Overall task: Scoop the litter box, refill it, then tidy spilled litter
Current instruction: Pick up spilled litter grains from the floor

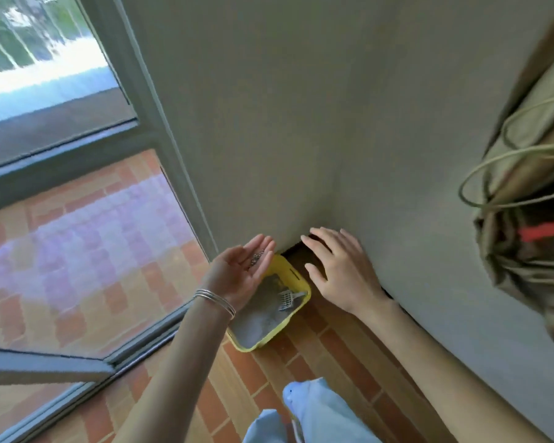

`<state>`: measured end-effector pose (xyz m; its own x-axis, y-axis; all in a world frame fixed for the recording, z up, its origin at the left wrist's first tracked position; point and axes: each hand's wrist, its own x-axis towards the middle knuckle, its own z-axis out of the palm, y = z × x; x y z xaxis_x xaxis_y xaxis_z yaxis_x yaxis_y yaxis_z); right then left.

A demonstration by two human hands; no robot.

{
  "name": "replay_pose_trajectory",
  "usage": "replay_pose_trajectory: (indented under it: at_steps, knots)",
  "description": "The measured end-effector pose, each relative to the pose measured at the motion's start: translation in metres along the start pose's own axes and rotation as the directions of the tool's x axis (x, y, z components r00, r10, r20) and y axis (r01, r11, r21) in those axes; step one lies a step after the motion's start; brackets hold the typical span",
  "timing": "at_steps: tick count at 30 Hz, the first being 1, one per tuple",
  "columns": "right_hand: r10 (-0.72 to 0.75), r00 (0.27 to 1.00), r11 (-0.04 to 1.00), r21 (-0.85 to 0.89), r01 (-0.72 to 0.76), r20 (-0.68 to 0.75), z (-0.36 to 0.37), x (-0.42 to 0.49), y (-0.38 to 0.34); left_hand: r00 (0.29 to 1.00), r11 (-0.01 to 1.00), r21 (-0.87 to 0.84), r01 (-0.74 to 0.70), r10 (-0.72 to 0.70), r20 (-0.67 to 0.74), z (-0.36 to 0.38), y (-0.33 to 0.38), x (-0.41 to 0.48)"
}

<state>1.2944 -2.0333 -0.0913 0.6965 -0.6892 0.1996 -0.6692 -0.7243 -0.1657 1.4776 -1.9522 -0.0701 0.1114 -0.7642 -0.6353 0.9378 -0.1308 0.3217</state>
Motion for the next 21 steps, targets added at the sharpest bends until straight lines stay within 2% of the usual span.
replay_pose_trajectory:
  at_steps: [4,11,15,21]
  knots:
    - [0.205,0.975,0.978,-0.031,-0.208,-0.088,-0.029,-0.036,0.006,0.99,0.984,0.13,0.121,-0.129,0.058,0.037,-0.014,-0.005]
    - [0.461,0.86,0.872,-0.069,-0.485,-0.218,-0.076,-0.121,0.014,0.931,0.91,0.292,0.295,-0.342,0.126,0.094,-0.064,-0.026]
    - [0.569,0.77,0.78,-0.108,-0.617,-0.287,-0.101,-0.176,0.022,0.872,0.832,0.409,0.374,-0.465,0.149,0.112,-0.111,-0.036]
    - [0.705,0.603,0.602,-0.133,-0.787,-0.374,-0.127,-0.268,0.035,0.767,0.667,0.559,0.492,-0.636,0.083,0.134,-0.2,-0.058]
